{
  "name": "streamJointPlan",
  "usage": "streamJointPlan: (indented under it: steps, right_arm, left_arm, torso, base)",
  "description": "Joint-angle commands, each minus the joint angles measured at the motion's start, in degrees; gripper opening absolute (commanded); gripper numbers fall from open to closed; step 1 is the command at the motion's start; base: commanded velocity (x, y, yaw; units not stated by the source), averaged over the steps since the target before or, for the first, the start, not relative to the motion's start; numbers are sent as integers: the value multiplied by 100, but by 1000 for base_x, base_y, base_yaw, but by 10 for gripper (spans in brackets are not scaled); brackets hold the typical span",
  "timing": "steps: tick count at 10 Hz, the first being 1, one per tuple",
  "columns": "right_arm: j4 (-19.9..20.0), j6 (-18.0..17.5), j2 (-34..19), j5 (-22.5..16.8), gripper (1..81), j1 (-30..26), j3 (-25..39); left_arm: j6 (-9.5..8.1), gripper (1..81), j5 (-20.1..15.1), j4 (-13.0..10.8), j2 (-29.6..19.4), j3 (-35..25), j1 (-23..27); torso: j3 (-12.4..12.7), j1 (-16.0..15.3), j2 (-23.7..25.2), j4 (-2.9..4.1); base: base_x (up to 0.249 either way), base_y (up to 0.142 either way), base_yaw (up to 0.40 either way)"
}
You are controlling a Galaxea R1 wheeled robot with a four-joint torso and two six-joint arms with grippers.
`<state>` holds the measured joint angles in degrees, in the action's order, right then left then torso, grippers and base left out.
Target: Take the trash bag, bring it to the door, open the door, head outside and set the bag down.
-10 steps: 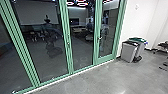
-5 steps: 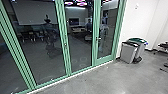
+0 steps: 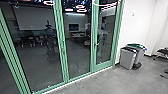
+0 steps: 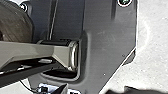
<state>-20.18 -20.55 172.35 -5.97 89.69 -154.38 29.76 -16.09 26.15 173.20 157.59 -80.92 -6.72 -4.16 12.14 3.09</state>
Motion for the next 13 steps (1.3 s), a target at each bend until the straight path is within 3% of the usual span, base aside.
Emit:
streamJointPlan:
  steps: [1,3,13]
  right_arm:
    - [-4,25,12,-334,811,-209,6]
    - [-13,25,12,-334,811,-201,23]
    - [-39,25,65,-334,811,-201,6]
  left_arm:
    - [21,10,-447,13,-5,-9,344]
    - [21,10,-447,13,-5,-9,344]
    - [21,10,-447,22,-13,-9,344]
  torso:
    - [-13,0,0,0]
    - [88,9,2,0]
    - [85,15,4,0]
  base:
    - [142,-100,0]
    - [142,-100,0]
    - [157,-109,0]
